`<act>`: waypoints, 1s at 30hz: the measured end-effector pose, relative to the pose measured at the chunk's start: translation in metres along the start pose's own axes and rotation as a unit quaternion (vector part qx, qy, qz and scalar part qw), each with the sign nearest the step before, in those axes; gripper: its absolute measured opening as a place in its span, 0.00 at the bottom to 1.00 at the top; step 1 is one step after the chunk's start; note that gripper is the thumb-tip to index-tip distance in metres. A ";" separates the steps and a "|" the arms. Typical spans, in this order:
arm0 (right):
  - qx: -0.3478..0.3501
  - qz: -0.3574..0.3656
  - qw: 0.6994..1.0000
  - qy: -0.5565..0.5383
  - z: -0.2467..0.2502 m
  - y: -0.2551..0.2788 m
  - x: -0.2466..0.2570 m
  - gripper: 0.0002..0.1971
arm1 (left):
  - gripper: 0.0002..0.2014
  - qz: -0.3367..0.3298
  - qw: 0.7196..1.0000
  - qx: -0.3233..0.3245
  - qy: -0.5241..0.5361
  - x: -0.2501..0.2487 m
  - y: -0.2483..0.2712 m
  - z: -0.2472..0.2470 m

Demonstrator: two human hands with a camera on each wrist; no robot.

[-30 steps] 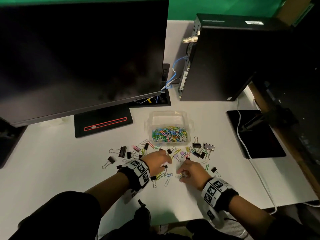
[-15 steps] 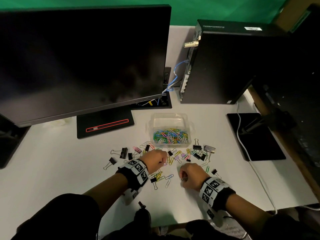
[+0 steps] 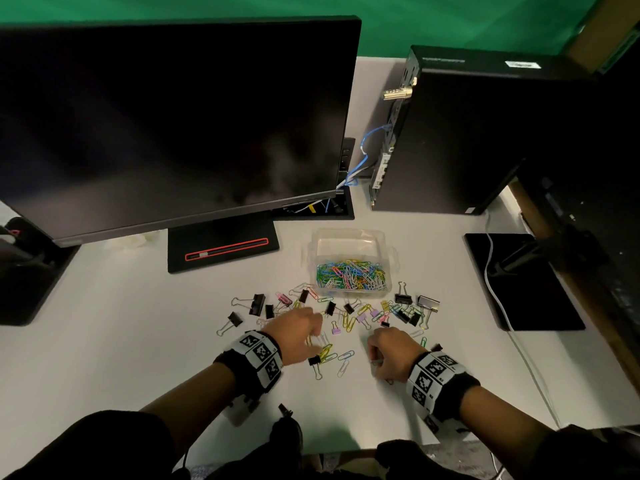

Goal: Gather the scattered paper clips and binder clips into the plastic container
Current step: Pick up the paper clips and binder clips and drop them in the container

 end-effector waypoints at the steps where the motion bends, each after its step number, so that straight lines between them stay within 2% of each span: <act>1: -0.001 0.005 1.000 0.000 0.000 0.000 0.000 0.09 | 0.15 -0.008 1.000 0.027 -0.004 -0.006 0.002 -0.008; 4: -0.005 0.012 1.000 0.000 0.000 0.000 0.001 0.09 | 0.17 0.000 0.997 0.077 -0.013 -0.014 0.007 -0.025; 7: -0.005 0.017 1.000 -0.005 0.000 0.000 0.000 0.07 | 0.17 0.022 0.996 0.090 0.006 -0.015 0.010 -0.031; 14: -0.034 0.021 0.998 -0.052 0.017 0.001 0.006 0.07 | 0.11 0.069 0.992 0.044 0.095 -0.013 0.012 -0.028; 19: -0.114 0.002 0.985 -0.130 0.068 -0.009 0.014 0.09 | 0.11 0.088 0.989 0.037 0.117 -0.008 0.017 -0.028; 23: -0.227 0.009 0.961 -0.157 0.113 -0.022 0.016 0.08 | 0.12 0.108 0.984 0.012 0.139 0.004 0.021 -0.023; 25: -0.267 0.024 0.952 -0.148 0.127 -0.026 0.020 0.10 | 0.11 0.110 0.982 -0.008 0.152 0.009 0.023 -0.018; 27: -0.258 0.039 0.957 -0.127 0.125 -0.031 0.027 0.14 | 0.10 0.113 0.981 -0.022 0.154 0.017 0.026 -0.014; 30: -0.179 0.067 0.976 -0.102 0.093 -0.034 0.040 0.15 | 0.09 0.119 0.984 -0.021 0.131 0.028 0.033 -0.014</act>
Point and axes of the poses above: each hand's wrist, its own y-axis away from the middle knuckle, its own z-axis out of the back of the hand, x = y × z, the point moved 9 cm from there along -y, towards the middle knuckle, and after that the axes turned 13 degrees about -y, right-handed, at the moved point
